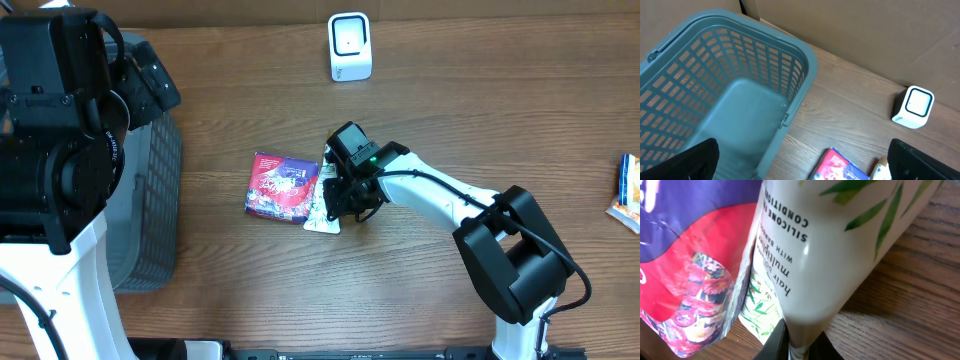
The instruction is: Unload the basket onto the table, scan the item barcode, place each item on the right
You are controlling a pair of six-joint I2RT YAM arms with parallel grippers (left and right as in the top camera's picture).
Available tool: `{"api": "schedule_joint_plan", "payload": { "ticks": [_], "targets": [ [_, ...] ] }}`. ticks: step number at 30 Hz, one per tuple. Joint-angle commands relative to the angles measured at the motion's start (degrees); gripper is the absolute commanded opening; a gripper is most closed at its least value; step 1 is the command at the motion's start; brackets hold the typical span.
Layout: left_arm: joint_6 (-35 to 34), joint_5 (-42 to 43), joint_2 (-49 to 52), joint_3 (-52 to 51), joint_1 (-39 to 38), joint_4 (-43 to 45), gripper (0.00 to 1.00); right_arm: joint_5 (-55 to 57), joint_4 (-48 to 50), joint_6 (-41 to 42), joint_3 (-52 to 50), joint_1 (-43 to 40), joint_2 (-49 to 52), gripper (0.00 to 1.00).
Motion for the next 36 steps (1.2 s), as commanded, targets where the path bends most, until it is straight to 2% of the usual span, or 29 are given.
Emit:
{"api": "schedule_joint_plan", "payload": {
  "ticks": [1,4,10,13,20,25,30,36],
  "targets": [
    [-0.6,-0.8,0.4,0.3,0.3,0.1,1.0,5.4,-2.1,-0.3,0.2,-0.1,0.5,0.04],
    [-0.6,-0.8,0.4,0.3,0.3,0.1,1.0,12.3,-5.5,-1.6,0.5,-0.9,-2.5,0.04],
    [-0.6,-0.8,0.4,0.3,0.3,0.1,1.0,35.1,-14.6,-2.3,0.5,-1.4,-10.3,0.04],
    [-0.6,-0.8,0.4,0.3,0.3,0.1,1.0,42.5,-19.3,-2.2,0.5,-1.4,-12.0,0.04],
    [-0.6,-0.8,0.4,0.3,0.3,0.1,1.0,60.3,-34.0,3.2,0.5,-1.1,-12.1,0.04],
    [-0.6,-0.8,0.4,0.3,0.3,0.1,1.0,61.9,-39.8,3.5,0.5,0.1,-12.1,0.04],
    [-0.6,-0.8,0.4,0.3,0.3,0.1,1.0,60.3,-39.8,3.5,0.5,3.7,-12.1,0.04],
    [-0.6,-0.8,0.4,0.3,0.3,0.1,1.0,47.9,-34.7,-3.6,0.5,7.5,-11.7,0.04]
  ]
}}
